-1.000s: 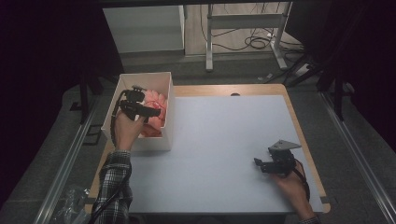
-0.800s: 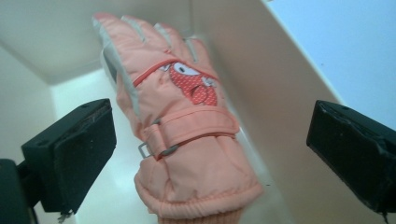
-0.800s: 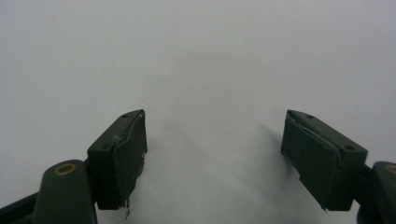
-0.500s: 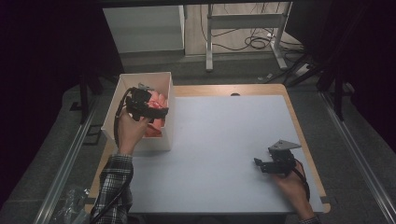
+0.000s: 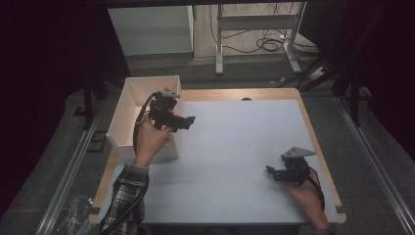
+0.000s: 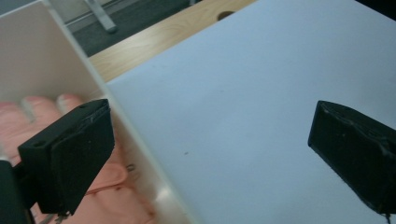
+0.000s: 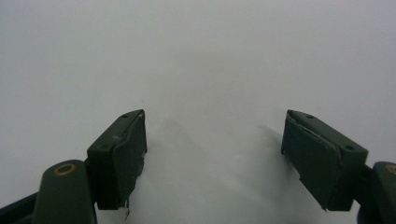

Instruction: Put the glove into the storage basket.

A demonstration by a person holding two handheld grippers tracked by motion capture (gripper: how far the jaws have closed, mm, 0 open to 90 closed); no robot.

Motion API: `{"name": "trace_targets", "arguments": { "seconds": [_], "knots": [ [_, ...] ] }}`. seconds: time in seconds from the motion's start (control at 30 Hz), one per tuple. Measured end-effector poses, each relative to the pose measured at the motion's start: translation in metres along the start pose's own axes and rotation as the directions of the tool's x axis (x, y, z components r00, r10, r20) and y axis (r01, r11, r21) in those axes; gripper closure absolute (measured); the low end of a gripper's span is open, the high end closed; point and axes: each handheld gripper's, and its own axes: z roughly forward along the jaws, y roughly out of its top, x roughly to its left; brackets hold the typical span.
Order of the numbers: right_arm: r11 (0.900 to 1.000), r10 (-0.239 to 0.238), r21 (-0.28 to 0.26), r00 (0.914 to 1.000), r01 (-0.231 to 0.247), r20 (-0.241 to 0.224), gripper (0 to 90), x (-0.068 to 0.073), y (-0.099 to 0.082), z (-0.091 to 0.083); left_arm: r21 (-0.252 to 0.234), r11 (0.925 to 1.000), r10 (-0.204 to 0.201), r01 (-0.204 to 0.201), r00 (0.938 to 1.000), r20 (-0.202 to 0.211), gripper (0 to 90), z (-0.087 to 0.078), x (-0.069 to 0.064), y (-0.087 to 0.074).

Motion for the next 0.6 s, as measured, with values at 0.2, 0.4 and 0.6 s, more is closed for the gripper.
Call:
{"name": "trace_targets", "arguments": {
  "seconds": [0.2, 0.4, 0.6],
  "knots": [
    [1.0, 0.0, 0.0, 1.0, 0.0, 0.0, 22.6, 0.0, 0.0, 0.0, -0.01, 0.9991, 0.042, -0.041, 0.9976, 0.055, 0.7, 0.011, -0.023, 0.003],
    [1.0, 0.0, 0.0, 1.0, 0.0, 0.0, 22.6, 0.0, 0.0, 0.0, -0.015, 0.9969, 0.078, -0.077, 0.9902, 0.116, 0.5, 0.025, -0.047, -0.001],
    [1.0, 0.0, 0.002, 1.0, 0.0, 0.0, 22.5, 0.0, 0.0, 0.0, -0.024, 0.9947, 0.102, -0.1, 0.9803, 0.169, 0.5, 0.035, -0.065, -0.006]
  ]
}}
